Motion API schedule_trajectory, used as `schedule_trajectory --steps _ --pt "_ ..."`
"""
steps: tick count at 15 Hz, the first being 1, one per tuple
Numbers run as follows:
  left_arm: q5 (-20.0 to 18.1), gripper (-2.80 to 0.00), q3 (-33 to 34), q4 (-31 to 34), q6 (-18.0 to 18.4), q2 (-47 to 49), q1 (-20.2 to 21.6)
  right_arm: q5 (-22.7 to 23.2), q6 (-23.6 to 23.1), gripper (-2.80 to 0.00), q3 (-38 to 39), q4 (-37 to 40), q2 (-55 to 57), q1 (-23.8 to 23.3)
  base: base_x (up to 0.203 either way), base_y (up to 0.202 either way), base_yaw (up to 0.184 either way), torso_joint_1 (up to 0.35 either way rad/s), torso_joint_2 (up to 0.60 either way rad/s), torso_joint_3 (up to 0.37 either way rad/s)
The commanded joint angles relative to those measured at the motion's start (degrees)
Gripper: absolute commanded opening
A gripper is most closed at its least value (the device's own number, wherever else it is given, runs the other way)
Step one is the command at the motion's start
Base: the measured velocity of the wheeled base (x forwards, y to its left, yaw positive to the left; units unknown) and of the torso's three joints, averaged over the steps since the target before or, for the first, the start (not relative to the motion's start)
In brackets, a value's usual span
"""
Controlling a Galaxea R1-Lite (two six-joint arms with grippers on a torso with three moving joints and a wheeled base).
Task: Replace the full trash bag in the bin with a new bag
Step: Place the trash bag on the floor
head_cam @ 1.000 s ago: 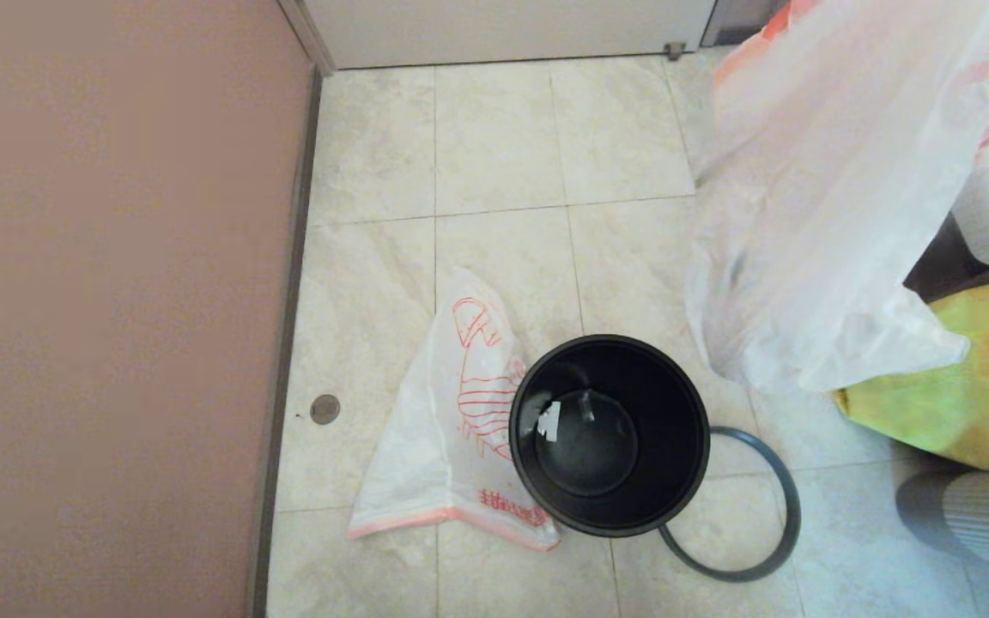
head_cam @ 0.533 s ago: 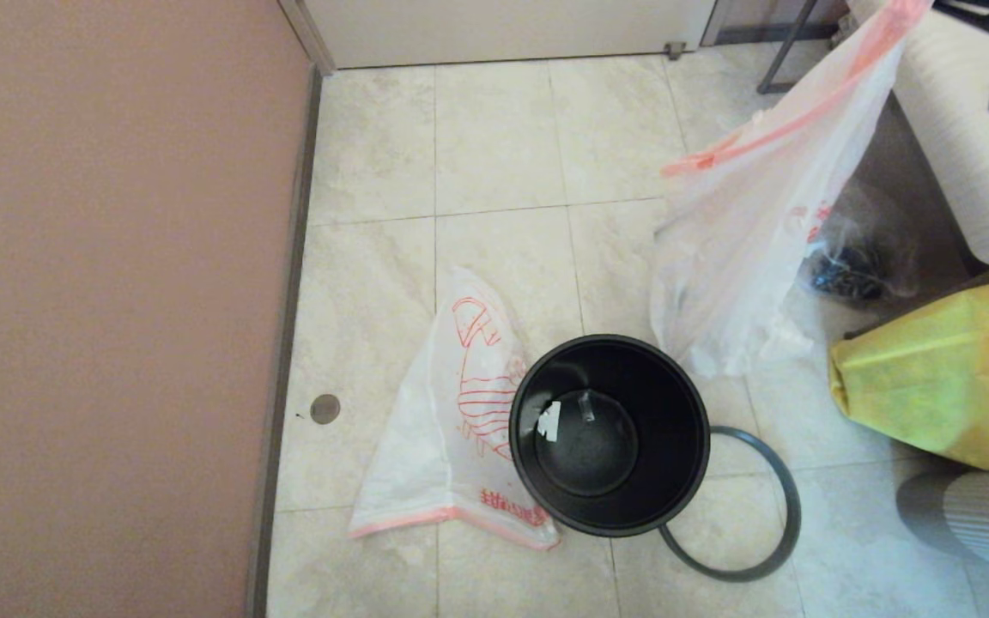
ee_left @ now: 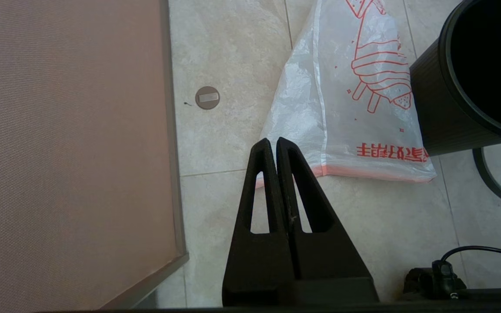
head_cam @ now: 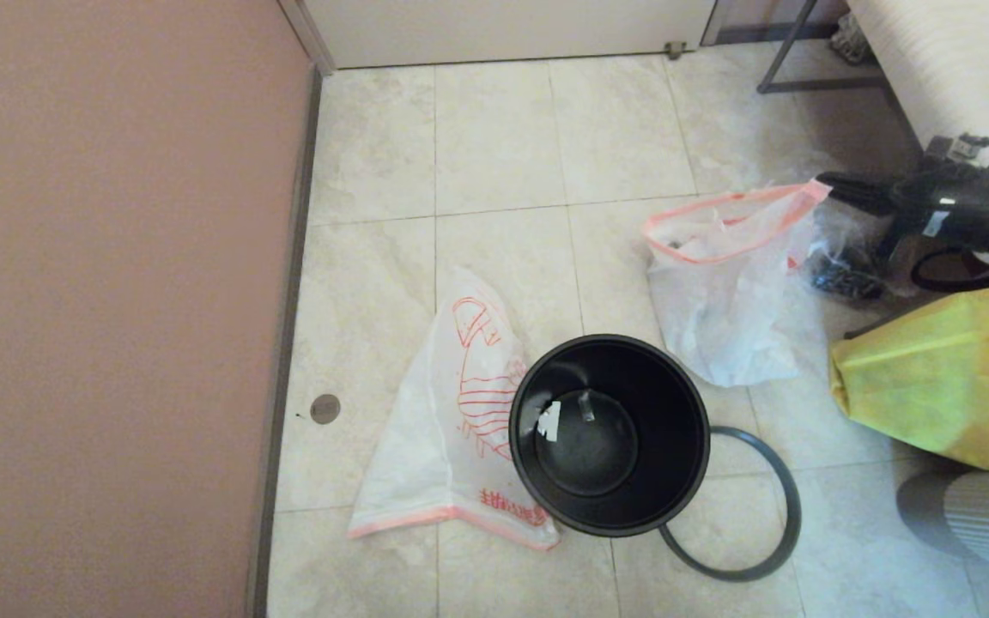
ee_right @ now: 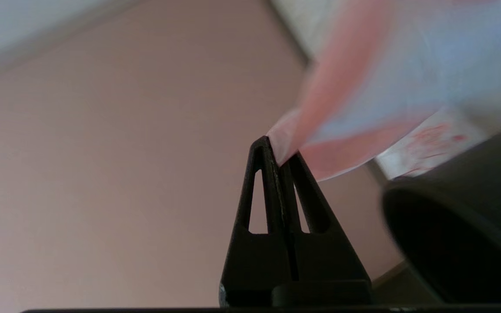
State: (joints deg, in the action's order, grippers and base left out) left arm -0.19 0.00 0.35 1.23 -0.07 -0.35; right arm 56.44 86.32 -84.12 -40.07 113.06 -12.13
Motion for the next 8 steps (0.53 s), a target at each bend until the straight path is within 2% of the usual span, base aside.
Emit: schedule_trajectory --steps 1,2,3,4,6,8 --pt "0.01 -2.80 0.00 0.00 0.00 0.01 0.00 -0.14 0.47 -2.80 -0.16 -0.23 4.69 -0.99 0.000 0.000 0.000 0.000 0.00 0.000" --pt "0.01 -2.80 0.00 0.00 0.00 0.07 0.00 -0.31 0.39 -2.80 -0.12 -0.19 5.56 -1.26 0.000 0.000 0.000 0.000 0.00 0.000" --pt "0.01 -2.80 0.00 0.00 0.00 0.07 0.00 -0.70 0.34 -0.59 -0.09 -0.11 6.19 -1.40 0.000 0.000 0.000 0.000 0.00 0.000" --pt "0.01 -2.80 0.00 0.00 0.00 0.03 0.00 -0.98 0.33 0.00 -0.08 -0.08 6.68 -1.61 0.000 0.000 0.000 0.000 0.00 0.000" --pt "0.01 -2.80 0.00 0.00 0.00 0.07 0.00 -1.03 0.29 0.00 0.23 0.98 6.18 -1.80 0.000 0.000 0.000 0.000 0.00 0.000" --pt "0.01 -2.80 0.00 0.00 0.00 0.07 0.00 -1.99 -0.42 0.00 0.53 5.15 4.86 -1.97 0.000 0.000 0.000 0.000 0.00 0.000"
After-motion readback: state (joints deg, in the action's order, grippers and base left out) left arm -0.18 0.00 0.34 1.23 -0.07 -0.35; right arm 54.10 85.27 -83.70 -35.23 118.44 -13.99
